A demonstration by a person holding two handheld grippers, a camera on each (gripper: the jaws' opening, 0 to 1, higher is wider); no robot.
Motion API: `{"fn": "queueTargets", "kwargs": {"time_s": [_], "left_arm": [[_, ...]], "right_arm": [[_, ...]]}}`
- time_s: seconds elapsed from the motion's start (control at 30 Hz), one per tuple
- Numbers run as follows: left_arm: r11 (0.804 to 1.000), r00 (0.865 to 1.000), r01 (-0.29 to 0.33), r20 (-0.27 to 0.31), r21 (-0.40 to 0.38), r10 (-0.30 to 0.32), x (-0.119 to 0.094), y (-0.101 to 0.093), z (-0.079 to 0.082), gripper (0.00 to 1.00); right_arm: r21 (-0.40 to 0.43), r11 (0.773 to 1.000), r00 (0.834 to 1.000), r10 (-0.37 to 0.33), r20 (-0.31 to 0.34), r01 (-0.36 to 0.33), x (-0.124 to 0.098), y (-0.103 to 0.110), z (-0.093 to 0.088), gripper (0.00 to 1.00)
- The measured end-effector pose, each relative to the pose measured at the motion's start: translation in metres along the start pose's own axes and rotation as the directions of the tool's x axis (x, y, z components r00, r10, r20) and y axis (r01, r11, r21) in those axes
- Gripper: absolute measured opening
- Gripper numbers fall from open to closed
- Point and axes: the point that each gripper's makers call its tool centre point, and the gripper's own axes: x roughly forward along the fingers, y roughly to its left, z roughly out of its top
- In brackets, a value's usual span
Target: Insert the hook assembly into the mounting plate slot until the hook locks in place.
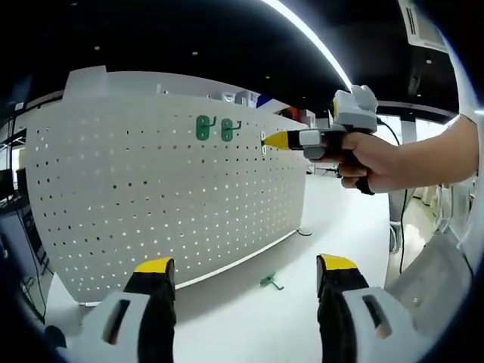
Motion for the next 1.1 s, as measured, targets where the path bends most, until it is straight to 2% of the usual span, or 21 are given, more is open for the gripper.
{"fn": "queueTargets", "kwargs": {"time_s": [0.23,0.4,1.1], "left_arm": [[1.000,1.000,-0.006,0.008,-0.031,0.007,-0.004,0.003,0.000,0.78],[1.000,1.000,-0.008,0.005,-0.023,0.008,-0.005,0.003,0.000,0.78],[1.000,1.000,0.000,-0.016,-0.022,-0.001,-0.008,-0.004,-0.010,0.77]], "right_arm": [[-0.031,0.999,0.999,-0.036,0.025,0.037,0.008,-0.010,0.011,0.01],[-0.041,0.997,0.997,-0.064,0.044,0.066,0.013,-0.018,0.017,0.01],[-0.136,0.985,0.991,-0.096,0.094,0.109,0.029,-0.031,0.038,0.01]]}}
